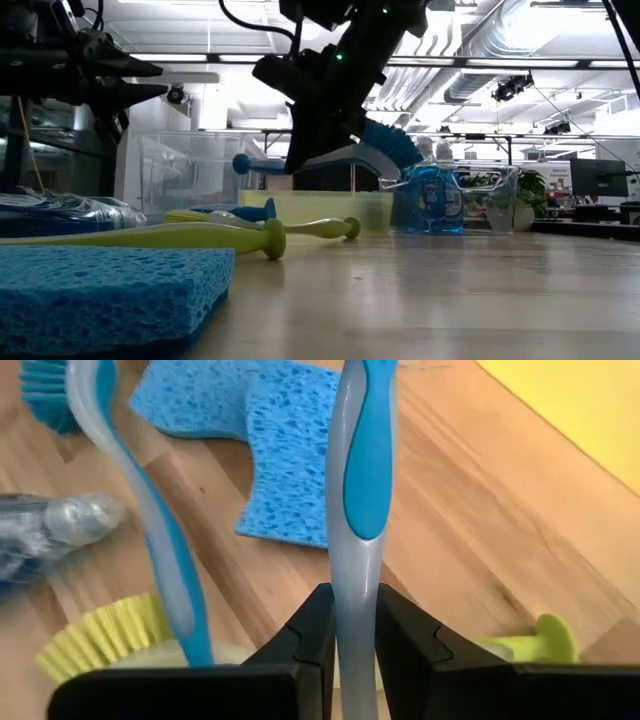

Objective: Pick & Place Kitchen Sink Supplies
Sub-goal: Put the blue dish brush into the white bin

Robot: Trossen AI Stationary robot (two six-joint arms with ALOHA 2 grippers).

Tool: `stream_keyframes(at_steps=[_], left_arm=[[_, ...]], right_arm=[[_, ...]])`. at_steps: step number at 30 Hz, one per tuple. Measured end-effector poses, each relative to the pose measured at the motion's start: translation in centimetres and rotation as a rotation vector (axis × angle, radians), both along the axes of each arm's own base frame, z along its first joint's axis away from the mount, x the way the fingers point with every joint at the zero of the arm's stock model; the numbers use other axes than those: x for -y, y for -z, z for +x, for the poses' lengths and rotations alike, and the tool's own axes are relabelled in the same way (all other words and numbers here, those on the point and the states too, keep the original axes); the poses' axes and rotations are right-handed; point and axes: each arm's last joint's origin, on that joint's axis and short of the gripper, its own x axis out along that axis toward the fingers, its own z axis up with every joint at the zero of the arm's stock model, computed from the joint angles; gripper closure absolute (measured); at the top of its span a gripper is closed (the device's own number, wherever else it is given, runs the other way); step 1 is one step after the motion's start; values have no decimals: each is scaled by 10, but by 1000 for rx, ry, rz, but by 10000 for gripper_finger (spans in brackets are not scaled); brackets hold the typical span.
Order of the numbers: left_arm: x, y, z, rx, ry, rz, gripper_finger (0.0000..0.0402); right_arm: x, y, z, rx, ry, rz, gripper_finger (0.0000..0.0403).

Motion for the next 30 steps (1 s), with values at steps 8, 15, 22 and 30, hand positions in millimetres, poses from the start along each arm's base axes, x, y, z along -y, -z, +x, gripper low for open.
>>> stream_keyframes(at_steps=[8,15,22,30], left_arm=[[0,-1,0,12,-2,33,296],[0,-28,-4,108,-28,169,283],[-1,-59,-3,134,-65,204,214],[-1,-96,17,157,-64,198,180]], right_arm=[[-4,-17,-7,21,-11,-27,359],[-8,-39,-13,78,-12,-104,359],[-6,-73,-14,240,-20,-224,359],[-3,-118,-8,511,-137,-398,359]])
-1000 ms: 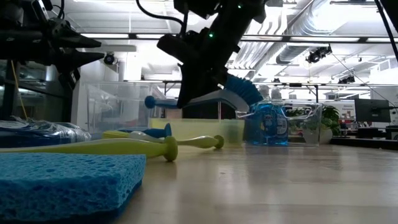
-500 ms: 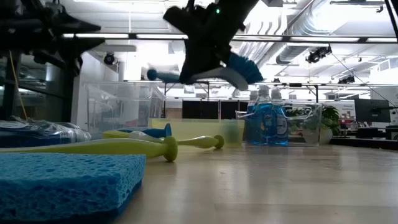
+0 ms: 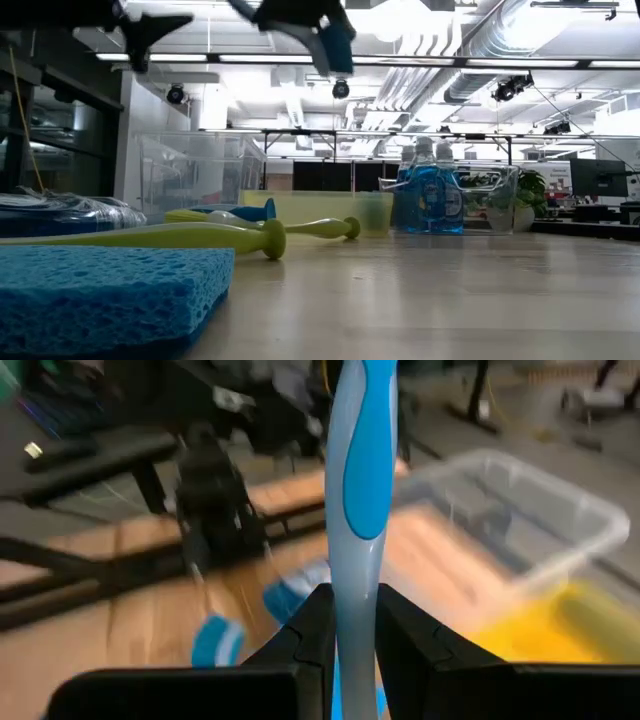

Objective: Pick & Place Kitchen Sink Supplies
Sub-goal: Put the blue dish brush into the white bin

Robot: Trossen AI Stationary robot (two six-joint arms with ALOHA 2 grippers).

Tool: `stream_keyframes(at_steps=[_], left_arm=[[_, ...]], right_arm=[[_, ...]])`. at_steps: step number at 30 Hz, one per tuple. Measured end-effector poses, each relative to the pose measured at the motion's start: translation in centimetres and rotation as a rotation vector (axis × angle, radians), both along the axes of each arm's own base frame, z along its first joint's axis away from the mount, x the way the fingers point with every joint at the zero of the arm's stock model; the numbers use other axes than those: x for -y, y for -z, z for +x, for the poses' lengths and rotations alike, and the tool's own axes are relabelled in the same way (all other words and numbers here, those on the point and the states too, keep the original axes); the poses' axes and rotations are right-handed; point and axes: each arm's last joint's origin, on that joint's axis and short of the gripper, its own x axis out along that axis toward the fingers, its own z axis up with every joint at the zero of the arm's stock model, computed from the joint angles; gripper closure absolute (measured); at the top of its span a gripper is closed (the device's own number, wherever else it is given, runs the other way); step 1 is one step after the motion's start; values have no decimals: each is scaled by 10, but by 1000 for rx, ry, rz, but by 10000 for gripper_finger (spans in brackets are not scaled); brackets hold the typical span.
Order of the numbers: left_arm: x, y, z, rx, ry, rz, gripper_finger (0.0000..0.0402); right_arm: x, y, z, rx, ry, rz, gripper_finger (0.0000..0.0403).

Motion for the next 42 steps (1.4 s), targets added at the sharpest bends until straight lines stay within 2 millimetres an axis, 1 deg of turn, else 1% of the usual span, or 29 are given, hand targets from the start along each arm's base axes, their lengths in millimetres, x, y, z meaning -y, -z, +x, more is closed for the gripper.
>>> stream_keyframes(at_steps=[2,7,10,12,16,19,22,25,29,33,38,42], left_arm=[[0,-13,8,31,-4,-2,179],[-1,-43,29,35,-64,17,179],[-1,-61,43,38,-78,45,179],[-1,-73,52,41,-85,70,179],[-1,-88,72,15,-135,118,179],[-2,-94,85,-6,-166,137,179],[-2,-100,93,-9,-184,139,179],[-2,-105,98,-7,-184,138,179],[-2,-106,99,-6,-175,140,179],[-2,-109,95,14,-171,137,179],[-2,-113,90,44,-173,133,179],[-2,-115,89,58,-174,131,179]], right_arm=[[3,-9,0,54,-18,-25,359],[11,-27,-6,104,-48,-96,359],[17,-35,-10,125,-79,-105,359],[20,-37,-10,134,-93,-123,357],[23,-39,-9,148,-127,-151,360],[21,-39,-9,142,-147,-154,360],[20,-39,-9,145,-178,-153,357],[19,-39,-9,146,-187,-153,358],[20,-42,-12,137,-168,-176,360],[21,-50,-18,143,-120,-193,356],[22,-59,-26,136,-125,-223,360],[22,-57,-27,118,-131,-225,356]])
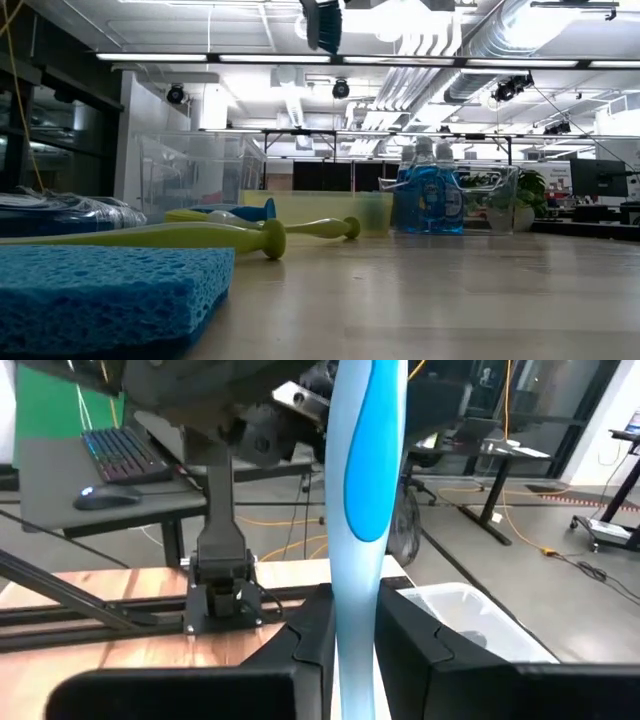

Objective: Pick & Place Kitchen Sink Supplies
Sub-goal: Put the blue dish brush into the white bin

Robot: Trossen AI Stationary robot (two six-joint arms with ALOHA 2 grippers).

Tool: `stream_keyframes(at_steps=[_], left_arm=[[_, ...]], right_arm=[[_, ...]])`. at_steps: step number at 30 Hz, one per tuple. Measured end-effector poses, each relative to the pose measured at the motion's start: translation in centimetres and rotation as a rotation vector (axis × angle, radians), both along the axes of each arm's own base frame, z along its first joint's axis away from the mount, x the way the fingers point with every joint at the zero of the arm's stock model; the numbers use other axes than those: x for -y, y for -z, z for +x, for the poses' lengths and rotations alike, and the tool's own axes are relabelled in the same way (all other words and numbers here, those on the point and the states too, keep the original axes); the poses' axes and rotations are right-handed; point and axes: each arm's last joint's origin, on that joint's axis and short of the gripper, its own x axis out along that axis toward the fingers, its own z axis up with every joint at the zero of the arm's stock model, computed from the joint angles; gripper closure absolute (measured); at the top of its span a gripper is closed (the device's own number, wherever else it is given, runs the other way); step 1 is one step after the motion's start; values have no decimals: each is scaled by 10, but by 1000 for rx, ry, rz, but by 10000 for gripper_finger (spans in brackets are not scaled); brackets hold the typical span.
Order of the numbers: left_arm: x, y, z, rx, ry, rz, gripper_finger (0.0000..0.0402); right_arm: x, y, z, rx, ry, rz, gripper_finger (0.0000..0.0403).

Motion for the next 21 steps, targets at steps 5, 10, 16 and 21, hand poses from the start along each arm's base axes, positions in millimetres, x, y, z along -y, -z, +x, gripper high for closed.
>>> stream_keyframes(at_steps=[5,10,16,21], left_arm=[[0,-1,0,10,1,-1,179],[0,-1,0,12,3,-5,187],[0,-1,0,13,9,-19,245],[0,-1,0,11,17,-8,308]], right_arm=[[0,0,0,2,-6,7,357],[0,0,0,3,-2,7,358],[0,0,0,5,-12,18,356],[0,0,0,7,-10,25,357]])
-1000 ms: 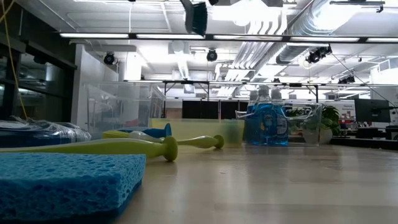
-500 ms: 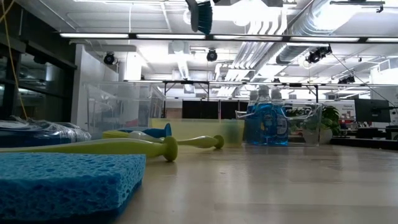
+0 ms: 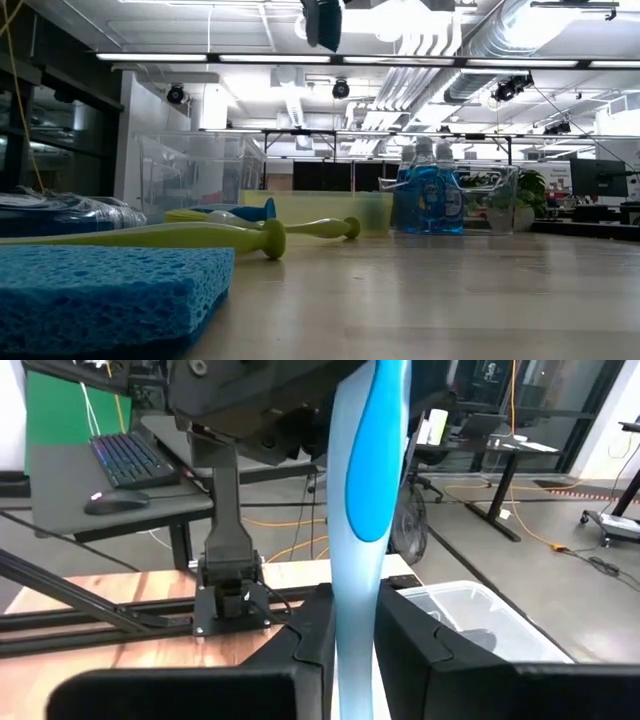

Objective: Pick & Place Kitchen Sink Supplies
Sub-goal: Put the blue dish brush into the white bin

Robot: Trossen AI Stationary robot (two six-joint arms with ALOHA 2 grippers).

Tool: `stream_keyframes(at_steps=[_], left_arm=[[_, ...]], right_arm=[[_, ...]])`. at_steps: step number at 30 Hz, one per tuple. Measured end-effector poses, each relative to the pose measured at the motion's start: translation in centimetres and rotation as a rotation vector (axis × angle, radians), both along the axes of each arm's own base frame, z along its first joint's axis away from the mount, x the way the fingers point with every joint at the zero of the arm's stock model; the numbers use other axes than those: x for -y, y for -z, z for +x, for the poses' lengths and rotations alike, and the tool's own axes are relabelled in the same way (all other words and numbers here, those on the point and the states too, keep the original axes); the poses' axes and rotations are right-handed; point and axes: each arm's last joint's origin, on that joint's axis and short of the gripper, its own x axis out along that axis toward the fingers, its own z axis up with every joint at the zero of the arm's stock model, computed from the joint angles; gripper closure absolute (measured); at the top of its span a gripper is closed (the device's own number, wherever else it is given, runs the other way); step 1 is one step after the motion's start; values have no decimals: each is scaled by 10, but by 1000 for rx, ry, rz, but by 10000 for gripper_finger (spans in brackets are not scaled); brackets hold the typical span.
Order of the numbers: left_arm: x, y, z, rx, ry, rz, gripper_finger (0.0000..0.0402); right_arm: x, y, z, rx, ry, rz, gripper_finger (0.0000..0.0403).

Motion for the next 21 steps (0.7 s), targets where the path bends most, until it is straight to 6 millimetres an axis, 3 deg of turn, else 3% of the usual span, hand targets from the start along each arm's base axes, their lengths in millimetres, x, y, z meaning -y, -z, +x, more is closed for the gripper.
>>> stream_keyframes(at_steps=[11,21], left_arm=[[0,0,0,-3,6,7,315],[-1,1,0,-26,-70,42,318]], right_arm=[[-2,0,0,9,2,26,338],[0,-26,-22,86,53,91,251]])
